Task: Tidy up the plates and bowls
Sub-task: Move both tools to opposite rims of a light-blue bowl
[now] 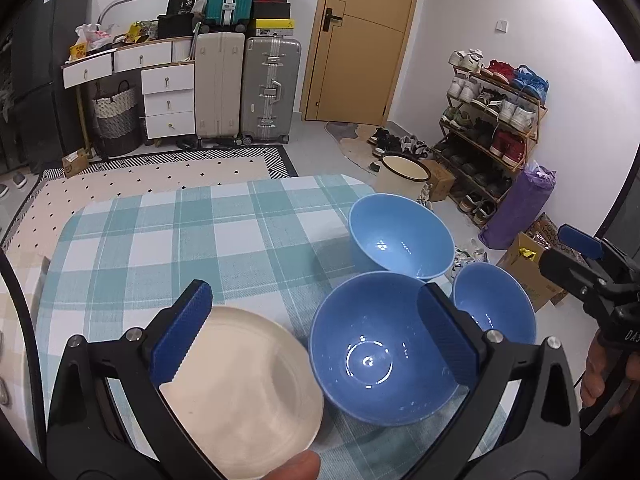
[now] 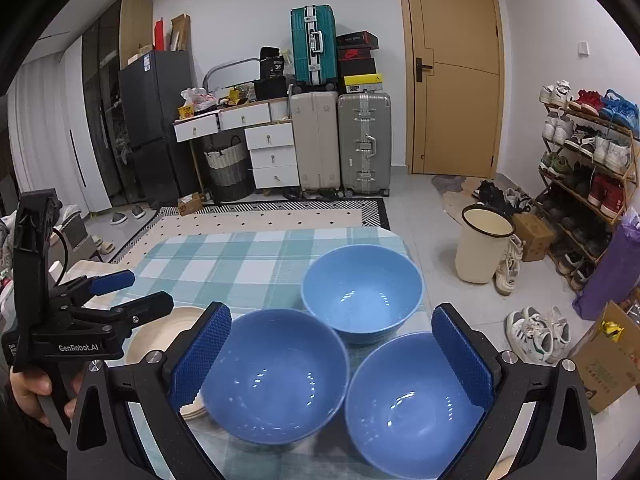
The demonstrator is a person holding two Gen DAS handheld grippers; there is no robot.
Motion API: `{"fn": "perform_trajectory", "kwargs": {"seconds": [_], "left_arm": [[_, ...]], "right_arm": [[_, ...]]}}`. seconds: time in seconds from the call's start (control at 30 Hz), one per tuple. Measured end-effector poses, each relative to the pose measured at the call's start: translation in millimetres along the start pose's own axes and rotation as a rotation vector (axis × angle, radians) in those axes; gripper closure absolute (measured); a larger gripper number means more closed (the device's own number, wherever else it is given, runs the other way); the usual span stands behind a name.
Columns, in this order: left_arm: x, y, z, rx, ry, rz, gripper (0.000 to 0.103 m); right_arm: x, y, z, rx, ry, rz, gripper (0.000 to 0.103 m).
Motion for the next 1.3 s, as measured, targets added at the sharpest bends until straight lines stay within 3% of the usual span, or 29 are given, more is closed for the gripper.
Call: {"fn": "perform_trajectory", "kwargs": {"seconds": [0.5, 1.3], "left_arm": [[27, 72, -20, -0.011, 0.026, 0.045, 0.000], [29, 176, -30, 0.014, 0.023, 0.147, 0.001]], "right_arm": [[25, 50, -46, 0.024, 0.055, 0.023, 0.001], [15, 132, -104, 0.006, 0.126, 0.155, 0.003]]}}
Point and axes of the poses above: each gripper's, at about its wrist camera, not at the fingertips, and y roughly the way its jaws point, z to its left, x to its top, the point moved 2 cm from there along y, roughly the way its jaws point, and after that the axes turned 6 degrees about -z, right-handed, at the moved point
